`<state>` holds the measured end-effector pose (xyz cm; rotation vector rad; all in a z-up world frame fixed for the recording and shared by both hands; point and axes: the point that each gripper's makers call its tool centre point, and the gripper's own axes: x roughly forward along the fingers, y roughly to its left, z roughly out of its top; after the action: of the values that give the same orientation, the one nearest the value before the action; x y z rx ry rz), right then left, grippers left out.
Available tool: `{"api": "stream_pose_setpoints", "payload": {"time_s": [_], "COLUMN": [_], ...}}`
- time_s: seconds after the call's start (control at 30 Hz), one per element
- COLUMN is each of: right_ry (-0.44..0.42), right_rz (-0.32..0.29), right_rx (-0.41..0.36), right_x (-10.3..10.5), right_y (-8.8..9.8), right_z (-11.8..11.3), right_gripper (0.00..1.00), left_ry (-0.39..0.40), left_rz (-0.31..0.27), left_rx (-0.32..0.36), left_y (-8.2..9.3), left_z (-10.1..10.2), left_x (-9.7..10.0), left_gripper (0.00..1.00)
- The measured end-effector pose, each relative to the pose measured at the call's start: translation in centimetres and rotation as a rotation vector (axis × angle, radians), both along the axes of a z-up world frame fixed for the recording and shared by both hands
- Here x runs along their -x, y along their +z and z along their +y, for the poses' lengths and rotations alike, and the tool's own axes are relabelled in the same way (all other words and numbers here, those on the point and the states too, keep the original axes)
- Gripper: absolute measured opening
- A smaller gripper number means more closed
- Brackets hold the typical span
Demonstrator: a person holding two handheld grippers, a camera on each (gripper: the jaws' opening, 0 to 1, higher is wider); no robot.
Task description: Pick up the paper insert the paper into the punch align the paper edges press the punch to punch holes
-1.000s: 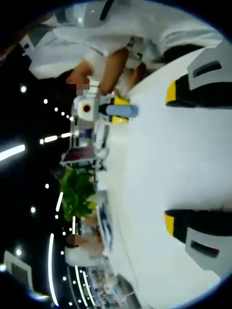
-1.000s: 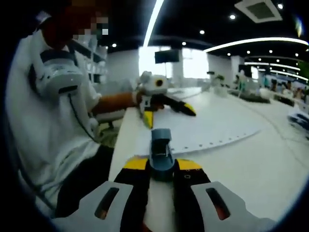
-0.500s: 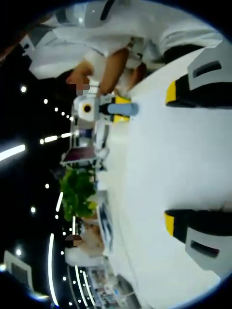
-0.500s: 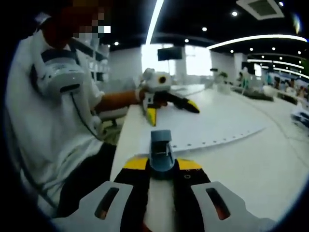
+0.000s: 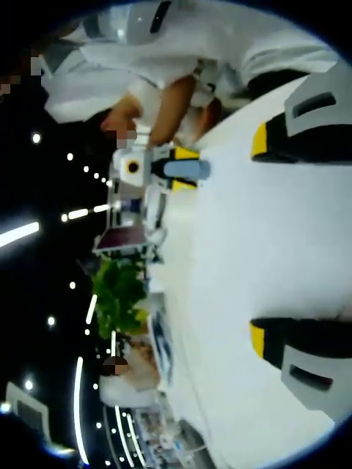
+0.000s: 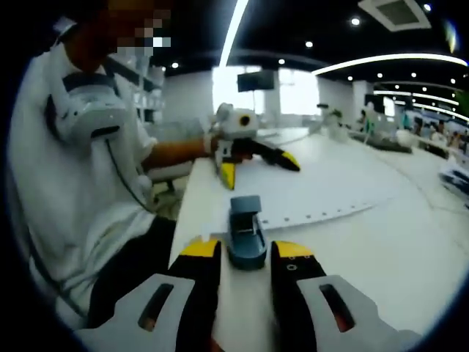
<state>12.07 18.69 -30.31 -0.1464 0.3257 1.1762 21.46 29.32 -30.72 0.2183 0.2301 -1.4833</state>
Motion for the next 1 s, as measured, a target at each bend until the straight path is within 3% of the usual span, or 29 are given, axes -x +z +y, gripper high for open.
{"api": "stream_pose_setpoints", "payload": {"time_s": [0.07,0.13,0.23,0.4,0.6,0.73,0.9,1.0], "right_ry": [-0.024,-0.062,-0.094,-0.162,-0.294,-0.368,-0.467,-0.575], "right_rz": [-0.004,-0.012,-0.027,-0.069,-0.145,-0.151,-0.152,-0.149], "right_rx": [-0.008,-0.019,-0.035,-0.054,-0.066,-0.019,-0.033,-0.034], "right_x": [0.1,0.1,0.6,1.5,1.8,1.9,2.1,1.8], "right_y": [0.2,0.6,1.2,2.5,4.5,4.6,5.4,5.9], "right_z": [-0.3,-0.7,-0.8,-1.1,-2.1,-3.1,-3.9,-5.1], "right_gripper": [0.32,0.33,0.33,0.33,0.34,0.34,0.35,0.35], "left_ry": [-0.033,-0.015,0.002,-0.042,-0.107,-0.13,-0.175,-0.209], "left_rz": [0.017,0.053,0.07,0.018,-0.019,-0.05,-0.096,-0.099], "left_rx": [0.058,0.1,0.112,0.132,0.139,0.119,0.088,0.072], "left_y": [1.1,2.1,2.7,4.3,5.8,6.0,5.6,5.1], "left_z": [-0.3,0.0,0.1,-1.0,-4.6,-6.0,-8.0,-9.7], "left_x": [0.6,0.4,0.1,1.7,3.3,3.9,5.2,6.4], "left_gripper": [0.87,0.87,0.87,0.87,0.87,0.87,0.86,0.86]}}
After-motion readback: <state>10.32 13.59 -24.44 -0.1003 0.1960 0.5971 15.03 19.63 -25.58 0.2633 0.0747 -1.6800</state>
